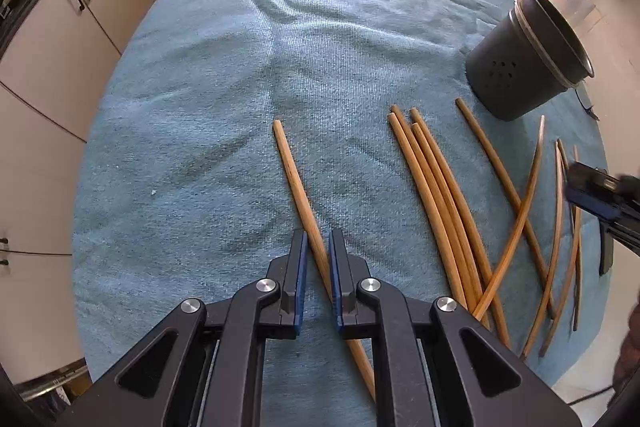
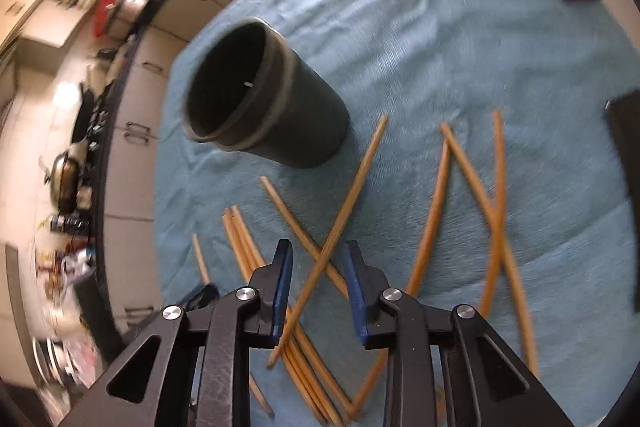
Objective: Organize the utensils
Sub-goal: 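Close the left tool on a wooden chopstick while the right tool grasps another chopstick, then lift the held chopsticks upright with both tools and carry them toward the black holder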
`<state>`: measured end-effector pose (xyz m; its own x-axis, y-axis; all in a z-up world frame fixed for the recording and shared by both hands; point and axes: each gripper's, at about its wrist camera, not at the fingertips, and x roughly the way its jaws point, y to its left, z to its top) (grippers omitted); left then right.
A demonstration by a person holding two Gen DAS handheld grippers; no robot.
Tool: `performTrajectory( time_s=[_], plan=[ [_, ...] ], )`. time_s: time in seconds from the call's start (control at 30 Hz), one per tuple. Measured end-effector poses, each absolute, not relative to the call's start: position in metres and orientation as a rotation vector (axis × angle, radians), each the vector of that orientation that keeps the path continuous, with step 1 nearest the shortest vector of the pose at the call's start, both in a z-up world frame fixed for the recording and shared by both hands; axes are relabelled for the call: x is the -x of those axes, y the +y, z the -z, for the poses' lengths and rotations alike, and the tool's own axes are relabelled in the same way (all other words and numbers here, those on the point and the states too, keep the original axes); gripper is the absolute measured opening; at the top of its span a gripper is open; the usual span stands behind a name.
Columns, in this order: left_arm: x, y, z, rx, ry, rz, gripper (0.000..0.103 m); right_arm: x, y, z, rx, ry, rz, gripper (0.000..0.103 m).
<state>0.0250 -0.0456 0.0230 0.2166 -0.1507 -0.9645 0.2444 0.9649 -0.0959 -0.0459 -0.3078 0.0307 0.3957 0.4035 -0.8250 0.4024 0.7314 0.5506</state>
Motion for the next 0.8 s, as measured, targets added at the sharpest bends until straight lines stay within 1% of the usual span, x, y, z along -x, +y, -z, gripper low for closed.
performTrajectory(
  time_s=[0.23, 0.33, 0.37, 0.47, 0.6, 0.8],
  plan=[
    [-0.029, -0.05, -0.02, -0.089, 1.32, 0.297, 0.011, 0.027, -0.297, -0.002, -0.794, 1.242, 0.136, 0.027],
    [-0.032, -0.052, -0.02, -0.093, 1.318, 0.304, 0.011, 0.025, -0.297, 0.001, -0.789, 1.24, 0.177, 0.021],
    [-0.032, -0.052, -0.02, -0.09, 1.317, 0.305, 0.011, 0.024, -0.297, 0.002, -0.776, 1.243, 0.179, 0.013],
    [-0.032, -0.053, -0.02, -0.092, 1.309, 0.311, 0.01, 0.023, -0.298, 0.002, -0.803, 1.249, 0.153, 0.008],
    [-0.03, -0.049, -0.021, -0.056, 1.302, 0.321, 0.009, 0.033, -0.299, -0.006, -0.8, 1.22, 0.119, 0.008],
    [-0.026, -0.048, -0.029, -0.002, 1.276, 0.342, 0.006, 0.057, -0.306, -0.04, -0.761, 1.113, 0.049, 0.008]
  ],
)
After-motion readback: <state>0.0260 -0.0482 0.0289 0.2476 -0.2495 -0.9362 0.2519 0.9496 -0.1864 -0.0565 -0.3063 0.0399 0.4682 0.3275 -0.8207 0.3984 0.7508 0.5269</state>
